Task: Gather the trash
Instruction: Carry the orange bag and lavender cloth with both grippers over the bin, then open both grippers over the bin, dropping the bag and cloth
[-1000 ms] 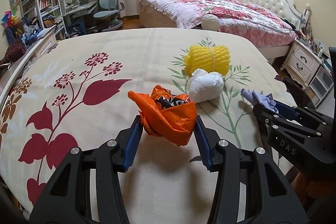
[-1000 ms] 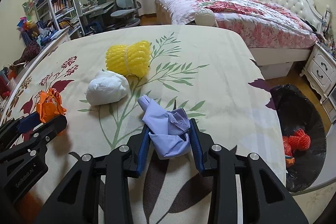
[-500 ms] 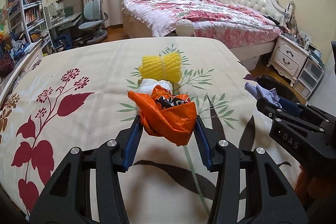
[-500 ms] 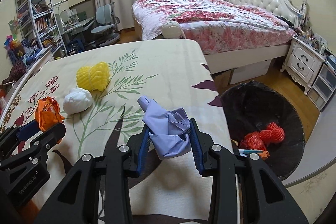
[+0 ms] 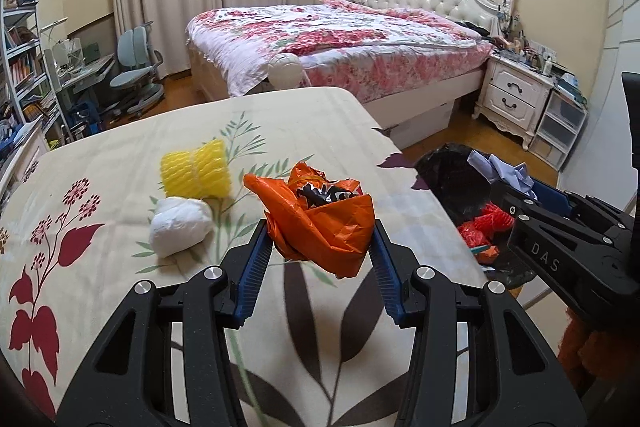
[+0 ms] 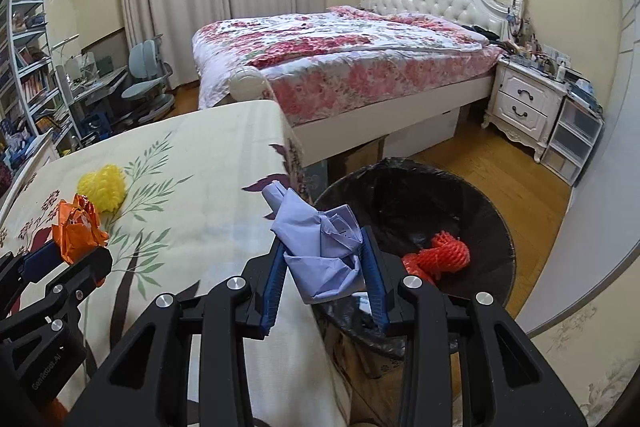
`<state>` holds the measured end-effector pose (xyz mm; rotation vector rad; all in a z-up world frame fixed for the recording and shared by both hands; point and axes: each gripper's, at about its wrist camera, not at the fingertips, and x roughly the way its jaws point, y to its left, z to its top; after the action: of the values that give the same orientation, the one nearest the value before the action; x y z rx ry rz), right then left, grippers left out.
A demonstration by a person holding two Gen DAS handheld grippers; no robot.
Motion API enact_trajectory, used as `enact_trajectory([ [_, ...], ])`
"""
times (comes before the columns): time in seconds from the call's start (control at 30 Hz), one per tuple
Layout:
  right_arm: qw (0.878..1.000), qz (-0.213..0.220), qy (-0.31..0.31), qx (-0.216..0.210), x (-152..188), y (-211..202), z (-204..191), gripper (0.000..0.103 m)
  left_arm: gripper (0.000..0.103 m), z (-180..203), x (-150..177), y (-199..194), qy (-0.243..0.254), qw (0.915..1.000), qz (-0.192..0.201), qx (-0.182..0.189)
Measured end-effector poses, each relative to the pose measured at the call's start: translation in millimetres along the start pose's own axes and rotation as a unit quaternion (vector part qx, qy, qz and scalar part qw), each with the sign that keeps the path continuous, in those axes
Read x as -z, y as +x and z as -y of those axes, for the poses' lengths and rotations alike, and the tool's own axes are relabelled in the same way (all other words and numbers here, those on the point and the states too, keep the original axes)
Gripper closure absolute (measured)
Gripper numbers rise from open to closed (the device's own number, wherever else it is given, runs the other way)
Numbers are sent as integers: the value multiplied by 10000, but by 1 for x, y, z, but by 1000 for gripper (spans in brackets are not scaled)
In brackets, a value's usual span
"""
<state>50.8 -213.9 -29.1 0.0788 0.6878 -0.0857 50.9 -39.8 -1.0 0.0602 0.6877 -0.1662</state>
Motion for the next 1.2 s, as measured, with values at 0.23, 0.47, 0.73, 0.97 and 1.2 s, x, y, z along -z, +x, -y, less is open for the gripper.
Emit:
enact_trajectory([
  [0.23,9985,50,259,476,-4,13,34,66,55,43,-15,24,322,9992,33,227],
  [0.47,9964,36,431,732,-7,29,51,66,55,78,-28,47,558,9977,41,388],
  [0.73,9933,103,539,1015,-10,41,65,66,55,103,-37,71,715,9966,60,404],
  [0.97,9917,32,738,1049,-11,52,79,66,55,115,-38,88,769,9963,-33,379],
  [1.2,9904,-49,818,1115,-9,59,88,66,54,129,-41,100,939,9949,-43,354],
])
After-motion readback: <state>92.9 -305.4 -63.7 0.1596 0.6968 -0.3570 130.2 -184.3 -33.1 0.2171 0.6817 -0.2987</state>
